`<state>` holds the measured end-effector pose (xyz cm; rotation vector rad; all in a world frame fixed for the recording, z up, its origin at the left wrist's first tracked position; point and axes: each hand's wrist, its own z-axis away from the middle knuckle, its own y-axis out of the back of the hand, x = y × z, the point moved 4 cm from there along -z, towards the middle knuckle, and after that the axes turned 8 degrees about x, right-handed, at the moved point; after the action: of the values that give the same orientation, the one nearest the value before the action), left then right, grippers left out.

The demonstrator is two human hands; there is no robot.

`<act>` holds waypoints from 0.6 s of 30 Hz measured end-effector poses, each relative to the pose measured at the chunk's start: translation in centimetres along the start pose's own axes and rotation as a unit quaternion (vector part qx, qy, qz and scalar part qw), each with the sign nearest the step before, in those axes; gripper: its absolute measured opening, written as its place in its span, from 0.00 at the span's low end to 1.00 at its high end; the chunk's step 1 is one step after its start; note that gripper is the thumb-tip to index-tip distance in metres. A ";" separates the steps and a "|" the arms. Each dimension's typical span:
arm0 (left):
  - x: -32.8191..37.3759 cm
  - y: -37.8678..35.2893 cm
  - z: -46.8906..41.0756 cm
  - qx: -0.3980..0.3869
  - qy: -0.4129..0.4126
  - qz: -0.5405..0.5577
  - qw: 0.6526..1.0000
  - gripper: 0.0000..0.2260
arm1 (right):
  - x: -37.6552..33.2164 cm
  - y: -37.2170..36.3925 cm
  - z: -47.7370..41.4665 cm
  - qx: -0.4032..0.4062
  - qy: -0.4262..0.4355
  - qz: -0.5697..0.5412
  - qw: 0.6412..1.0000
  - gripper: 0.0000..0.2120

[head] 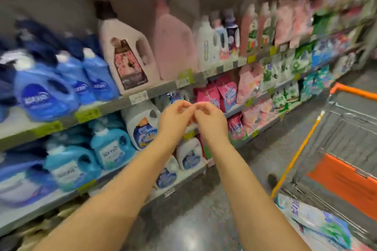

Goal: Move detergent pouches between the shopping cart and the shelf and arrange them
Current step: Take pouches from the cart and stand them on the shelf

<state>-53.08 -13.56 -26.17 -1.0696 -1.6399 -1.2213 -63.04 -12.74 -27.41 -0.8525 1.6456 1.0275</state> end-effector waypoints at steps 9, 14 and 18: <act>4.7 25.8 -8.1 0.183 -0.140 -0.070 0.971 0.06 | -18.9 -19.4 1.0 -0.084 0.198 -0.062 0.975 0.08; 6.2 38.5 -11.0 0.244 -0.153 -0.109 0.952 0.07 | -26.3 -28.9 3.1 -0.136 0.254 -0.094 0.953 0.12; 7.5 44.9 -14.3 0.267 -0.150 -0.121 0.944 0.07 | -31.7 -34.0 3.4 -0.159 0.302 -0.088 0.936 0.11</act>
<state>-11.47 -18.57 -3.41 -0.7441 -2.2265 -0.6989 -22.86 -21.17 -5.38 -1.6290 1.8765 0.9719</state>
